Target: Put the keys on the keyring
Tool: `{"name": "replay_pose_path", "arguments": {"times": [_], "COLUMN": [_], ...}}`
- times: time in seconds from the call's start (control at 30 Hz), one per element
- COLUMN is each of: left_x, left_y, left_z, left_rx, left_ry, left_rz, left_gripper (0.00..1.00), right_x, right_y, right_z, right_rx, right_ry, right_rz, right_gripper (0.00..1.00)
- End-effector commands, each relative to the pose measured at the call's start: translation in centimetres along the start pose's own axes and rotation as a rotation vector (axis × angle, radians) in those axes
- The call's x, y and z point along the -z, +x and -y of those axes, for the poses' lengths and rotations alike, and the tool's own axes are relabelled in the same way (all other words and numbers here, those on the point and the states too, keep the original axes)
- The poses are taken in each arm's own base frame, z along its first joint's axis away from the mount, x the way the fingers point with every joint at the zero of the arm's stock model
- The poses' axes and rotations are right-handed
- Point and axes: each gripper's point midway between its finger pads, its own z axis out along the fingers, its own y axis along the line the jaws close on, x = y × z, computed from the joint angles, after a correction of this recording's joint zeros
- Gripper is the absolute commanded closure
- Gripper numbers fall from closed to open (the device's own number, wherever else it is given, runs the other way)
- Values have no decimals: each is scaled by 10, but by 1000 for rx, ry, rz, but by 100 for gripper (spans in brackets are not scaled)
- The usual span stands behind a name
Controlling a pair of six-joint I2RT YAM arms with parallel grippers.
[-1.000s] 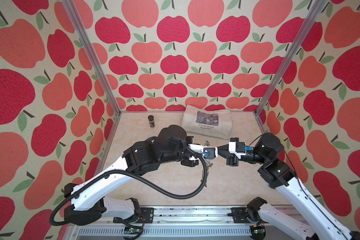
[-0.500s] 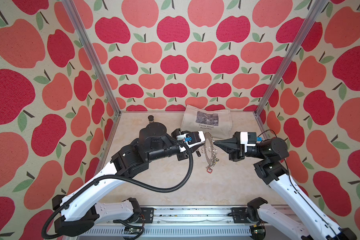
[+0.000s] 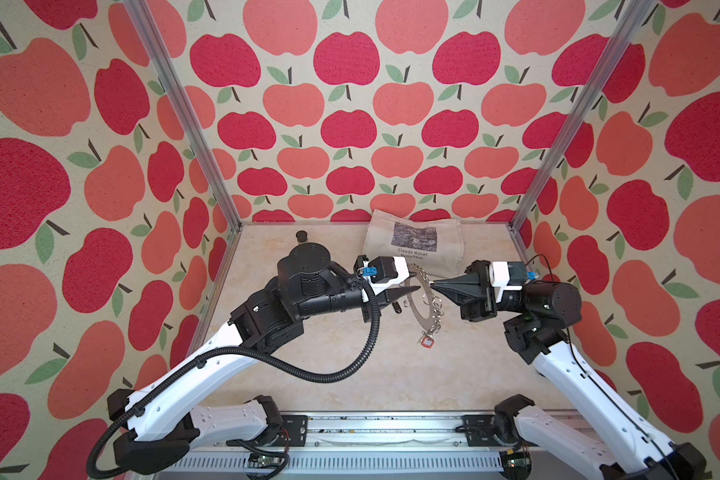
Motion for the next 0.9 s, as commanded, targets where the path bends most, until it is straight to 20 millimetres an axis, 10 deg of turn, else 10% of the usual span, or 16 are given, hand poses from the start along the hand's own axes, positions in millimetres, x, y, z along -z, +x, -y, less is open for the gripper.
{"name": "replay_pose_path", "arguments": {"times": [0.0,0.87], "left_x": [-6,-19], "left_y": [-5,-3], "left_z": [5,5], "left_rx": [21,11], "left_ry": [45,61], "left_rz": [43,80], "left_gripper": [77,89], "right_x": [1,0], "right_y": [-10,-17], "right_z": [-2,-2], "right_rx": [25,11], "right_ry": [-7,-18], "right_rz": [33,69], "right_gripper": [100,100]}}
